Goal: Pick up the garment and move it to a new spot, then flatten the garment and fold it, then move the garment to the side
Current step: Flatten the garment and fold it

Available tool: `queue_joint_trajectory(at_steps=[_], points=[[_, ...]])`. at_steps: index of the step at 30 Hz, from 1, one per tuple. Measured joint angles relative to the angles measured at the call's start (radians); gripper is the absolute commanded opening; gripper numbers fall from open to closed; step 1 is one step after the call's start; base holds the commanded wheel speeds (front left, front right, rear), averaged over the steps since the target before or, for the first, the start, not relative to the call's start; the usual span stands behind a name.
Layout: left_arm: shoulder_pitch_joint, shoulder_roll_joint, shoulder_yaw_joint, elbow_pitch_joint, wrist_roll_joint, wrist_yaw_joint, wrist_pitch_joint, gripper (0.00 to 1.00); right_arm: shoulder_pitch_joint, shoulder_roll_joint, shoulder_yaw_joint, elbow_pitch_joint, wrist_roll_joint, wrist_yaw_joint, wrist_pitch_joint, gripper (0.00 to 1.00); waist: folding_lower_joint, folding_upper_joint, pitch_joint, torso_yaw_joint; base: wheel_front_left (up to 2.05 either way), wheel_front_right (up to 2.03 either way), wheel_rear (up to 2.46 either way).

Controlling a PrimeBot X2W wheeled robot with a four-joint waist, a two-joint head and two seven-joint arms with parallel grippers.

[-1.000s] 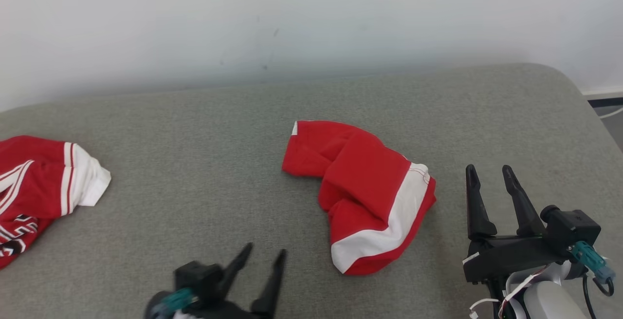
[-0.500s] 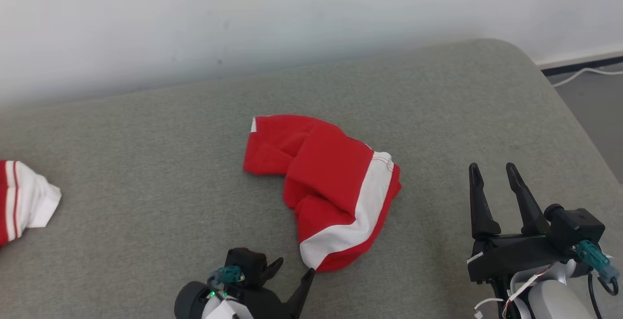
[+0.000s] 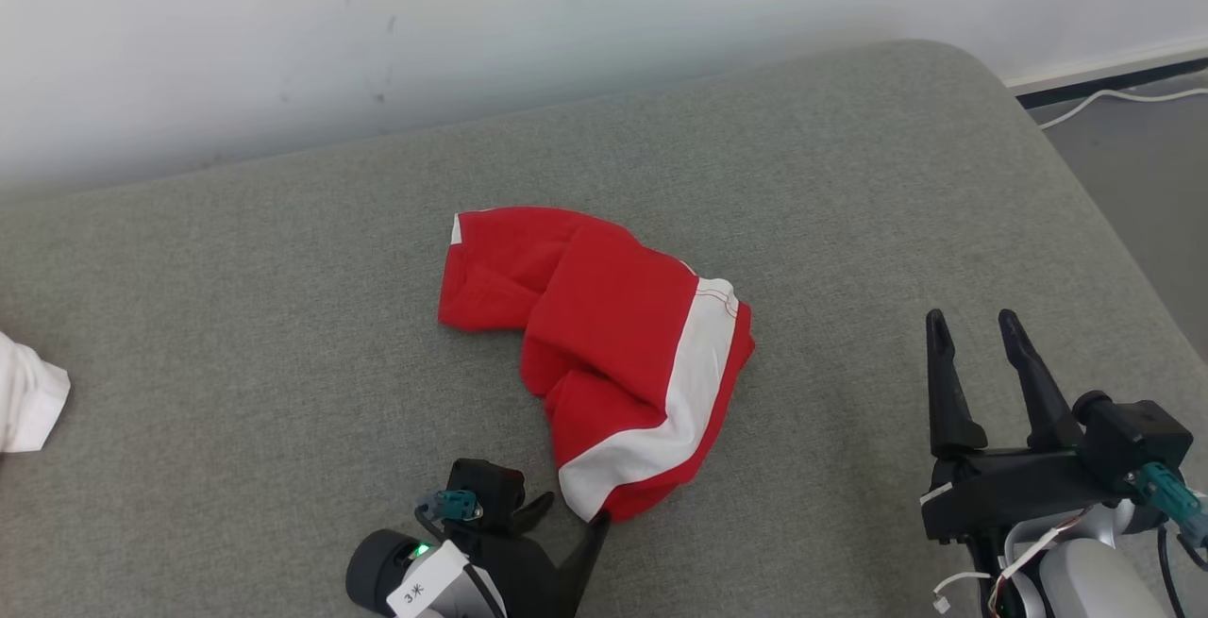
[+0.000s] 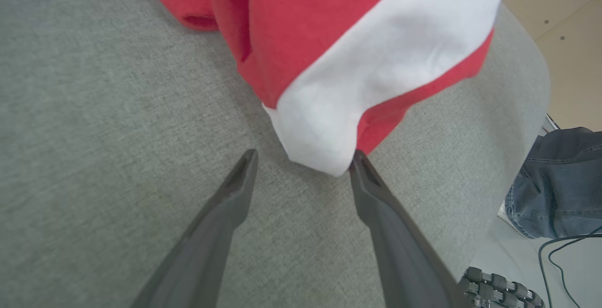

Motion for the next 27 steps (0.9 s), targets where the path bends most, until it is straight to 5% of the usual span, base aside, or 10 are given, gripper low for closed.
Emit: queue_joint_trajectory(at_steps=[1,3,14,20,27], points=[[-0.002,-0.001,-0.004,0.004,-0.004,-0.003,-0.002,0.56,0.001,-0.001,-0.003,-0.004,0.0,0.0,0.0,1.0,0.0,0.0,0.001,0.002,0.0,0.0,0.0],[-0.01,-0.002,-0.007,0.012,-0.012,-0.008,-0.003,0.0,0.001,-0.003,-0.007,-0.01,0.0,-0.001,-0.001,1.0,0.0001,0.0,0.004,0.006,0.0,0.0,0.0],[-0.066,0.006,0.033,0.025,-0.011,0.024,-0.038,0.0,0.002,-0.003,-0.021,-0.01,-0.003,-0.009,-0.002,1.0,0.0,0.0,0.01,0.032,0.0,0.0,0.0],[-0.083,0.134,0.078,-0.016,0.053,0.1,-0.038,0.0,0.005,-0.001,-0.027,-0.004,-0.003,-0.01,-0.008,1.0,0.0,0.0,0.002,0.057,0.0,0.0,0.0],[-0.082,0.221,0.123,-0.134,0.116,0.166,-0.038,0.0,0.024,0.002,-0.033,-0.001,-0.003,-0.018,-0.009,1.0,-0.0001,0.0,-0.015,0.088,0.0,0.0,0.0]])
